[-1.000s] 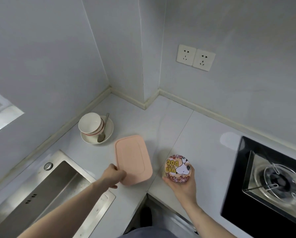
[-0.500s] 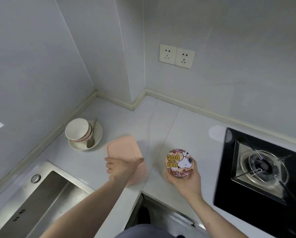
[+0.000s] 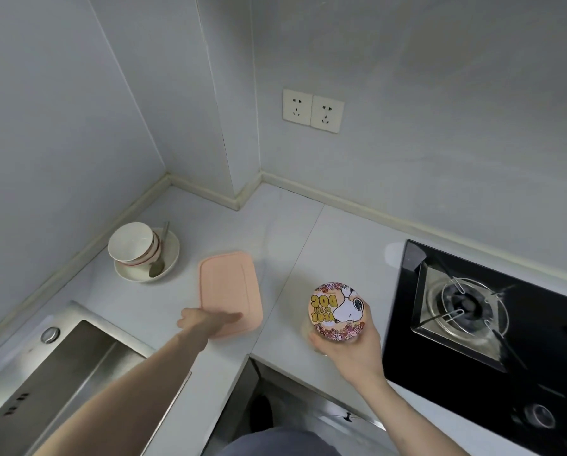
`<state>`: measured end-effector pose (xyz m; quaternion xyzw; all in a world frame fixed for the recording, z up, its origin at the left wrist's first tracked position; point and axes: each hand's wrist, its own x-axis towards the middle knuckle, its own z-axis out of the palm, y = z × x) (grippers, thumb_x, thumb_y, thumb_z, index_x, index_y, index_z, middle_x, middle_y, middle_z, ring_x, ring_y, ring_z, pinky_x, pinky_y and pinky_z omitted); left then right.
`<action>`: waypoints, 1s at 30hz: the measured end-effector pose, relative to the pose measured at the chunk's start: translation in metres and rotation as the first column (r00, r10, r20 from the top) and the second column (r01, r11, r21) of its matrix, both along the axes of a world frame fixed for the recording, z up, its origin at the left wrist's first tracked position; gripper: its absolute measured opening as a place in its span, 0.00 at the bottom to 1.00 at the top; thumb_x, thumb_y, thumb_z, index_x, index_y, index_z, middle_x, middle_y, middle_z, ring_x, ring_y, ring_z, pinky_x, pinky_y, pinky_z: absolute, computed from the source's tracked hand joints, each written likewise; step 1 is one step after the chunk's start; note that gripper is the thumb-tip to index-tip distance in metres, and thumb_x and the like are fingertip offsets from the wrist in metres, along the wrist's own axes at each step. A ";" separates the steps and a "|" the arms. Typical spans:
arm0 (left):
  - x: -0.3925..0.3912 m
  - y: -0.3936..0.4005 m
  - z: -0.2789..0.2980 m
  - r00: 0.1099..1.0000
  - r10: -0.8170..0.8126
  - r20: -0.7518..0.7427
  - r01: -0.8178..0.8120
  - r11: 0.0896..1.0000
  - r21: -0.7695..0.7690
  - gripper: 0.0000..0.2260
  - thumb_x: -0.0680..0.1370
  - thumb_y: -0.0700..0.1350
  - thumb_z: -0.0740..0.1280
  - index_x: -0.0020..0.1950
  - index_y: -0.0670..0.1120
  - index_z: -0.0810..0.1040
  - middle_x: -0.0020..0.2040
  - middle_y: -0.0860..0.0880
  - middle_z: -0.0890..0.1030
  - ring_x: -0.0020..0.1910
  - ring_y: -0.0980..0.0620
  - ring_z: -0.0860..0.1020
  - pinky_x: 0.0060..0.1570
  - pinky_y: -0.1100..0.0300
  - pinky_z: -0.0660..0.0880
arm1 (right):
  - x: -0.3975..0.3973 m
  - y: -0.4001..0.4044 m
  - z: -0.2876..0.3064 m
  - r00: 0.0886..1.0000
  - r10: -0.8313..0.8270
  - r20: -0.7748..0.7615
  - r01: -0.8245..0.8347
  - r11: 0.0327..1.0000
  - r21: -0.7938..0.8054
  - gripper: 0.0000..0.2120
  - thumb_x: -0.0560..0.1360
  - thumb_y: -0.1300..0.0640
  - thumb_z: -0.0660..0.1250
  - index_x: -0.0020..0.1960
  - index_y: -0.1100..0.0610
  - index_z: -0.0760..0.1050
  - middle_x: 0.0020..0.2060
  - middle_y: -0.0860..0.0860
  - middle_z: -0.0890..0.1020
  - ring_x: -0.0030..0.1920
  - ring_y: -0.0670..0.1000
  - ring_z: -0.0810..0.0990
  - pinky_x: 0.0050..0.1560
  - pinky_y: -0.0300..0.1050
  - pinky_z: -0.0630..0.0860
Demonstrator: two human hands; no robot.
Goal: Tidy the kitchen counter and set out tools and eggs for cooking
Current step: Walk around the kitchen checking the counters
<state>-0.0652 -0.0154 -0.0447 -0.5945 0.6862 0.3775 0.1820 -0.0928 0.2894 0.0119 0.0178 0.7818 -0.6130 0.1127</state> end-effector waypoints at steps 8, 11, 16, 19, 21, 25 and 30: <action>-0.019 0.021 0.013 0.960 -0.035 -0.276 0.064 0.993 0.098 0.37 0.64 0.45 0.83 0.62 0.41 0.62 0.59 0.42 0.74 0.59 0.38 0.76 0.60 0.43 0.77 | 0.006 0.017 0.016 0.999 0.034 -0.002 -0.034 0.999 -0.033 0.40 0.55 0.56 0.88 0.62 0.44 0.74 0.55 0.46 0.85 0.56 0.47 0.85 0.59 0.56 0.82; -0.016 0.035 0.010 0.951 -0.022 -0.308 0.052 0.995 0.088 0.37 0.64 0.46 0.83 0.61 0.41 0.62 0.56 0.44 0.75 0.57 0.40 0.76 0.58 0.42 0.78 | 0.009 0.029 0.027 0.999 0.004 -0.032 -0.005 0.999 -0.051 0.39 0.56 0.61 0.88 0.62 0.48 0.75 0.52 0.43 0.85 0.53 0.41 0.84 0.55 0.39 0.81; 0.003 0.059 0.014 0.924 0.047 -0.380 0.003 0.992 0.129 0.37 0.59 0.52 0.83 0.59 0.35 0.72 0.53 0.40 0.81 0.47 0.41 0.82 0.40 0.48 0.83 | 0.015 0.061 0.043 0.999 -0.045 -0.023 0.043 0.996 -0.075 0.35 0.57 0.68 0.86 0.57 0.49 0.75 0.45 0.38 0.85 0.46 0.32 0.82 0.42 0.24 0.74; 0.018 0.078 0.026 0.909 0.063 -0.412 0.017 0.982 0.187 0.32 0.57 0.53 0.81 0.52 0.34 0.78 0.48 0.40 0.84 0.45 0.39 0.84 0.43 0.45 0.84 | 0.021 0.085 0.046 0.998 -0.063 -0.026 0.061 0.996 -0.070 0.35 0.57 0.66 0.86 0.56 0.47 0.75 0.45 0.38 0.85 0.46 0.32 0.82 0.41 0.24 0.74; 0.030 0.097 0.038 0.894 0.021 -0.448 0.076 0.977 0.197 0.28 0.56 0.53 0.80 0.44 0.37 0.76 0.43 0.43 0.82 0.41 0.41 0.84 0.43 0.45 0.82 | 0.027 0.100 0.050 0.995 -0.096 -0.015 0.095 0.992 -0.085 0.35 0.57 0.69 0.85 0.55 0.47 0.75 0.44 0.37 0.85 0.44 0.31 0.82 0.41 0.24 0.74; 0.041 0.136 0.061 0.848 -0.086 -0.522 0.194 0.968 0.156 0.29 0.54 0.55 0.80 0.44 0.43 0.68 0.40 0.44 0.69 0.36 0.47 0.71 0.34 0.54 0.67 | 0.042 0.125 0.055 0.988 -0.154 -0.016 0.152 0.984 -0.089 0.35 0.57 0.66 0.86 0.55 0.45 0.75 0.45 0.31 0.84 0.45 0.32 0.82 0.41 0.25 0.74; 0.030 0.170 0.074 0.837 -0.161 -0.523 0.318 0.921 0.226 0.34 0.51 0.56 0.80 0.48 0.41 0.72 0.42 0.43 0.76 0.38 0.46 0.75 0.35 0.55 0.69 | 0.060 0.152 0.065 0.960 -0.277 -0.044 0.274 0.960 -0.066 0.34 0.56 0.63 0.87 0.55 0.45 0.75 0.46 0.31 0.83 0.47 0.32 0.81 0.43 0.25 0.75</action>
